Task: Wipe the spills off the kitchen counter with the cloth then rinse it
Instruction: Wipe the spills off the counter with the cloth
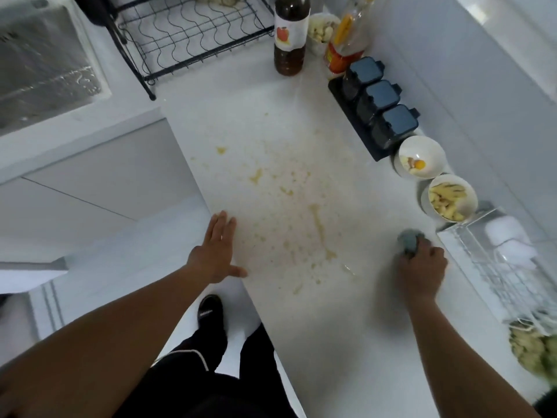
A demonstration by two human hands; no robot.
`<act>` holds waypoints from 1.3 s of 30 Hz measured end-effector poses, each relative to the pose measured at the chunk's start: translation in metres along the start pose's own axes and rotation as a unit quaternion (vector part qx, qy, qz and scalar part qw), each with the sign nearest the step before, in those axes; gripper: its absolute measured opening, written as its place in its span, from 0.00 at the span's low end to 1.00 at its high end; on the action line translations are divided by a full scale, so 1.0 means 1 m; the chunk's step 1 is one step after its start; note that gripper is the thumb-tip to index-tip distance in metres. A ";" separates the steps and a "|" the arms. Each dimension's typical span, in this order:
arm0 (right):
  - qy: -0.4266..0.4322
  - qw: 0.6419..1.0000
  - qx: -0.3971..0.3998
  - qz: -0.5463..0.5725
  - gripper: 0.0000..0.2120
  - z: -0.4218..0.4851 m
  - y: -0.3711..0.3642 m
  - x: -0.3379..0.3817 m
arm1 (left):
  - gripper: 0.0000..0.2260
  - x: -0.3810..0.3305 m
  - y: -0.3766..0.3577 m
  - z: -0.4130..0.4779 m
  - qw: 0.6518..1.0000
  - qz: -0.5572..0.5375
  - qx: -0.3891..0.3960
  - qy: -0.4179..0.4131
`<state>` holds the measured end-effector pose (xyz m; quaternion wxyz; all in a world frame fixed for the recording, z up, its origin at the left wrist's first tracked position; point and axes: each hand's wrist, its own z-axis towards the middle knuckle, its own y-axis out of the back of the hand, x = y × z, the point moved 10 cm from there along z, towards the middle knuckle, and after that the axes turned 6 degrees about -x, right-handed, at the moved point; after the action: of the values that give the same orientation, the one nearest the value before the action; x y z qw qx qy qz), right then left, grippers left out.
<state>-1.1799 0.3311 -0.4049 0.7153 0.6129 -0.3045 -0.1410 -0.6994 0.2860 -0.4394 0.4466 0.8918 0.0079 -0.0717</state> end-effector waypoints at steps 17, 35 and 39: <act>0.066 0.998 0.005 0.008 0.20 -0.057 -0.006 0.015 | 0.63 0.000 0.000 -0.003 1.000 -0.002 0.023 0.012; 0.208 0.976 0.068 0.003 0.19 -0.116 -0.022 0.067 | 0.62 -0.001 0.001 -0.005 1.000 -0.010 0.003 -0.017; 0.033 0.998 0.032 0.036 0.17 -0.107 -0.014 0.033 | 0.62 0.001 0.001 -0.006 1.000 -0.013 0.003 -0.015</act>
<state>-1.0865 0.3935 -0.4168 0.7098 0.6281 -0.3073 -0.0852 -0.6979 0.2902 -0.4355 0.4434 0.8916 0.0120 -0.0911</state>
